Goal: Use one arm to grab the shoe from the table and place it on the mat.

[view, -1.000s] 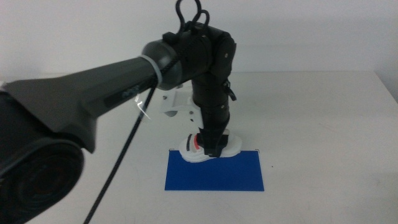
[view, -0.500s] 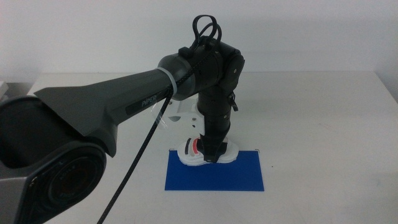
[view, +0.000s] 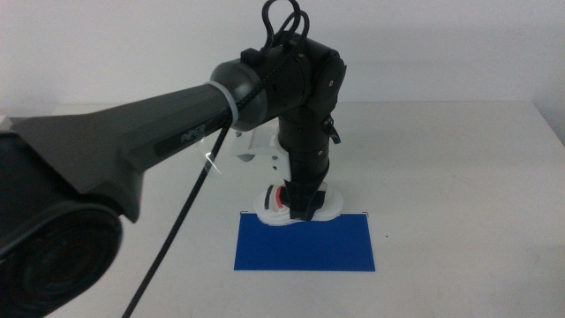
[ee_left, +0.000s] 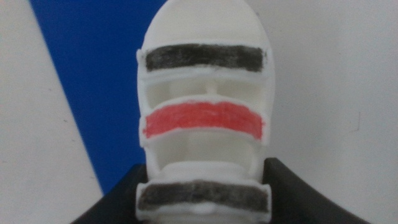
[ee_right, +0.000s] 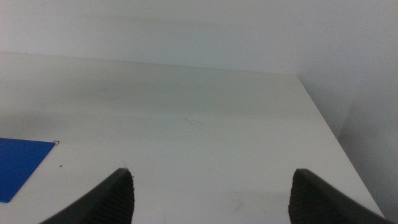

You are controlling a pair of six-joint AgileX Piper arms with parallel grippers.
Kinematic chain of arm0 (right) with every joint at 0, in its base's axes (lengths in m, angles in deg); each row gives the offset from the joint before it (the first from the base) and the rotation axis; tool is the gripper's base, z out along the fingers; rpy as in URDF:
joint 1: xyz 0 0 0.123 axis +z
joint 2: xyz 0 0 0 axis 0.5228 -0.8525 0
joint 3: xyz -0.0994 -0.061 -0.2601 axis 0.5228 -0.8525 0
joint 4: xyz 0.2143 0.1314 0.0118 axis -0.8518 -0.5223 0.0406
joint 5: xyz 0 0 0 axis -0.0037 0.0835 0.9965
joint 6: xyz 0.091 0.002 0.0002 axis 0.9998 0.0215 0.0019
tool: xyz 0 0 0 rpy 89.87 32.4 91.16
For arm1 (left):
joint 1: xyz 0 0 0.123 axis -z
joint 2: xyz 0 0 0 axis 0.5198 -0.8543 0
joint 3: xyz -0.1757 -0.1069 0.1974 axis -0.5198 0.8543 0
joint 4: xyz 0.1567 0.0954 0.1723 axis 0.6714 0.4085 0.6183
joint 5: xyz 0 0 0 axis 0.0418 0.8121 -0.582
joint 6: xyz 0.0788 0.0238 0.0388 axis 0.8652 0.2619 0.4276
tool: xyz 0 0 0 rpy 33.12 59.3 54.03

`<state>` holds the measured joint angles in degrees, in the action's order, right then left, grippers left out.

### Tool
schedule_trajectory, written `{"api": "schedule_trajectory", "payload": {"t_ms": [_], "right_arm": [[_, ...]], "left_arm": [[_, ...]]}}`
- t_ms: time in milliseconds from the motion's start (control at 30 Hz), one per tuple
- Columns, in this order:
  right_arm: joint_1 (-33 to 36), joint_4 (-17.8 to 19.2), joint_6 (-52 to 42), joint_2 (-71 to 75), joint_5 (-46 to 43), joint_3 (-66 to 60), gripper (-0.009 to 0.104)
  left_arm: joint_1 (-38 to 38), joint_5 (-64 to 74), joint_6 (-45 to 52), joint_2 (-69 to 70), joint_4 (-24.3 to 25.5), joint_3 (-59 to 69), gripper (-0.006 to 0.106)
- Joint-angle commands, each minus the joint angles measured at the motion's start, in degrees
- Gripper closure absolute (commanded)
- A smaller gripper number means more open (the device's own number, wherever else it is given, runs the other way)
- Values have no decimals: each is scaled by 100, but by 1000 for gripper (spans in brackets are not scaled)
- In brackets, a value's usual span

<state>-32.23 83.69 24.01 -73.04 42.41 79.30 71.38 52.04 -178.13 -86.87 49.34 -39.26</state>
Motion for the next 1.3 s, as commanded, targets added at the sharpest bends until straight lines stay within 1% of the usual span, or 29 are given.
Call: {"api": "schedule_trajectory", "payload": {"t_ms": [0, 100, 233, 400, 533, 767, 867, 900, 933, 967, 1067, 1133, 1200, 1267], "right_arm": [[-14, 51, -47, 149, -437, -28, 31], [-14, 51, -47, 149, -437, -28, 31], [-14, 51, -47, 149, -437, -28, 31], [-14, 51, -47, 149, -437, -28, 31], [-14, 51, -47, 149, -437, -28, 31], [-14, 51, -47, 149, -437, -28, 31], [-14, 51, -47, 149, -437, -28, 31], [-14, 51, -47, 149, -437, -28, 31], [-14, 51, -47, 149, -437, -28, 31], [-14, 51, -47, 149, -437, -28, 31], [-14, 51, -47, 149, -437, -28, 31], [-14, 51, -47, 149, -437, -28, 31], [-14, 51, -47, 149, -437, -28, 31], [-14, 51, -47, 149, -437, -28, 31]], "left_arm": [[12, 519, -137, 547, 56, 103, 102], [12, 519, -137, 675, 106, 374, 102], [-5, 519, -137, 625, 189, 391, 102], [-5, 457, -137, 413, -14, 391, 102], [-5, 213, -137, 245, -96, 381, 102], [-5, 201, -137, 55, -291, 381, 102], [-5, 173, -137, 55, -289, 381, 98], [-5, 148, -137, 55, -289, 381, 95], [-5, 119, -137, 55, -289, 381, 73], [-5, 72, -137, 55, -157, 381, 39], [-5, 72, -137, 55, -92, 381, 22], [-5, 78, -137, 55, -92, 367, 14], [-5, 162, -137, 55, -92, 303, 9], [-5, 353, -132, 89, -92, 176, 6]]}}
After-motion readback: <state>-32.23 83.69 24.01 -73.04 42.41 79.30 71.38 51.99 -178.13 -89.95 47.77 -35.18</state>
